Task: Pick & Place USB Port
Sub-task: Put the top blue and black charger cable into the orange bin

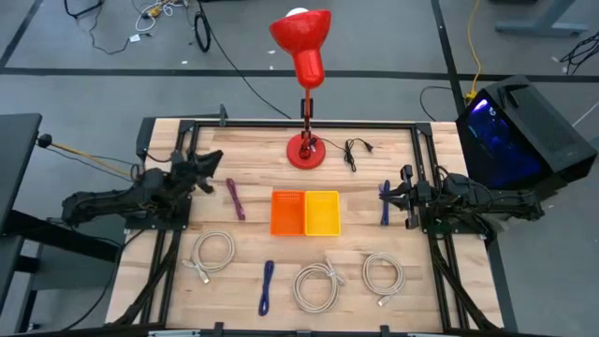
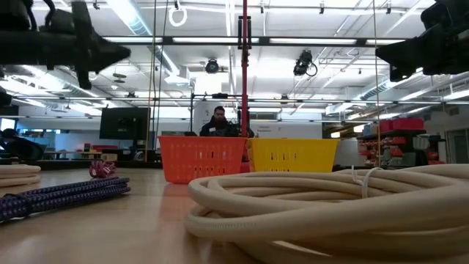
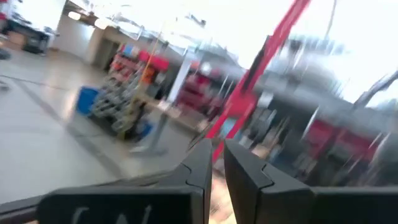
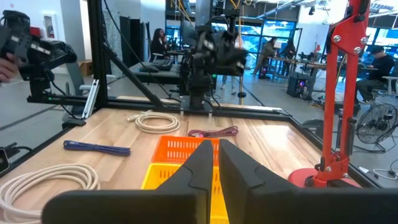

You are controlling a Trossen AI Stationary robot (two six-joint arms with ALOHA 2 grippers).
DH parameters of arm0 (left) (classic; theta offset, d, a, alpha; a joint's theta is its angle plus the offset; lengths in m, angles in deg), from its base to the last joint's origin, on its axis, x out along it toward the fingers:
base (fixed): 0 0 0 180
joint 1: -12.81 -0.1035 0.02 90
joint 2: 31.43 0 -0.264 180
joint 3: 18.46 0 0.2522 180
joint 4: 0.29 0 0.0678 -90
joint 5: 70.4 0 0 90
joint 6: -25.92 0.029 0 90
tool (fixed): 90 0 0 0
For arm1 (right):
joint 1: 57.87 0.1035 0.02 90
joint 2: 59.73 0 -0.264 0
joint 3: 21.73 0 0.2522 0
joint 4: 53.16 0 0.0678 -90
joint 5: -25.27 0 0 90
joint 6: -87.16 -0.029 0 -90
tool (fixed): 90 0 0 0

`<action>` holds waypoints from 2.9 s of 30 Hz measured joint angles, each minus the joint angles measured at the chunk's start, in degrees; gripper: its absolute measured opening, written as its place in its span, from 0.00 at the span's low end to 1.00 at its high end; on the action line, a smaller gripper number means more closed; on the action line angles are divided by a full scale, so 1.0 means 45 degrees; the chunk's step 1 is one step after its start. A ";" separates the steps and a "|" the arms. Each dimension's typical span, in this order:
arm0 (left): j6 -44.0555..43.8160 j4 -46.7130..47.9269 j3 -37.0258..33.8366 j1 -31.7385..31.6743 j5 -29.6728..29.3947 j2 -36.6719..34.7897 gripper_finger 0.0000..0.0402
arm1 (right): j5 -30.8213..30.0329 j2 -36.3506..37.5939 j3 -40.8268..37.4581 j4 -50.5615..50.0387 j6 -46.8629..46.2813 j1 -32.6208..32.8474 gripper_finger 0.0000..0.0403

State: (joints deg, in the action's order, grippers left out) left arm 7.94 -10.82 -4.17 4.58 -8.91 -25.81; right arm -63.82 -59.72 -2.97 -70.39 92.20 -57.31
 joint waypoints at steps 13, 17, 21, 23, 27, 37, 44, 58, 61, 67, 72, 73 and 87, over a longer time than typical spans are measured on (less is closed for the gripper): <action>-0.2653 -0.1329 0.0000 -0.0001 -0.2679 0.0000 0.12 | -0.0413 -0.0087 -0.0003 0.5201 0.0417 0.0005 0.08; -0.3999 -0.1355 0.0000 -0.0066 -0.3096 0.0000 0.12 | -0.4412 -0.0126 0.0007 0.8233 -0.1404 0.0005 0.08; -0.4601 -0.1546 0.0000 -0.0227 -0.3348 0.0000 0.12 | -0.8562 -0.0236 0.0012 0.8252 -0.3531 0.0000 0.08; -0.4587 -0.1531 0.0000 -0.0321 -0.3514 0.0005 0.12 | -0.9099 -0.0385 0.0017 0.6951 -0.4256 0.0000 0.08; -0.4297 -0.1468 0.0000 -0.0541 -0.3918 0.0010 0.12 | -0.9300 -0.0748 -0.0012 0.4964 -0.5914 0.0005 0.08; -0.4119 -0.4194 0.1763 -0.1291 -0.1530 0.1145 0.12 | -1.1935 -0.1236 -0.0008 0.7770 -0.9351 -0.0245 0.08; -0.0577 -0.3734 0.7424 -0.1384 0.1878 0.7325 0.12 | -0.8826 -0.3504 0.0316 1.1788 -0.8615 -0.0418 0.08; 0.0467 0.1082 1.5006 -0.2210 0.3958 1.3366 0.12 | -1.1044 -0.9683 1.0147 0.3949 -0.1097 -0.0418 0.08; 0.0412 0.1183 1.5021 -0.2458 0.3823 1.3414 0.12 | -1.3392 -1.0479 1.1139 0.3693 0.0067 -0.0418 0.08; -0.0194 0.1592 1.5023 -0.2579 0.3716 1.3410 0.12 | -1.5881 -1.0946 1.1548 0.4056 0.2088 -0.0418 0.08; -0.0197 0.1650 1.5023 -0.2574 0.3598 1.3422 0.12 | -1.6016 -1.0980 1.1548 0.4093 0.2622 -0.0471 0.08; -0.0216 0.1625 1.5023 -0.2574 0.3582 1.3417 0.12 | -1.5985 -1.1002 1.1548 0.4075 0.2667 -0.0471 0.08; -0.0950 0.1567 1.5023 -0.2352 0.3698 1.3415 0.12 | -1.5096 -1.1216 1.1548 0.3820 0.2668 -0.0476 0.08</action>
State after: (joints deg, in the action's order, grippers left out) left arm 3.66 -3.77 63.44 -6.00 7.73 34.56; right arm -131.75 -110.19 49.00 -53.20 104.20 -59.45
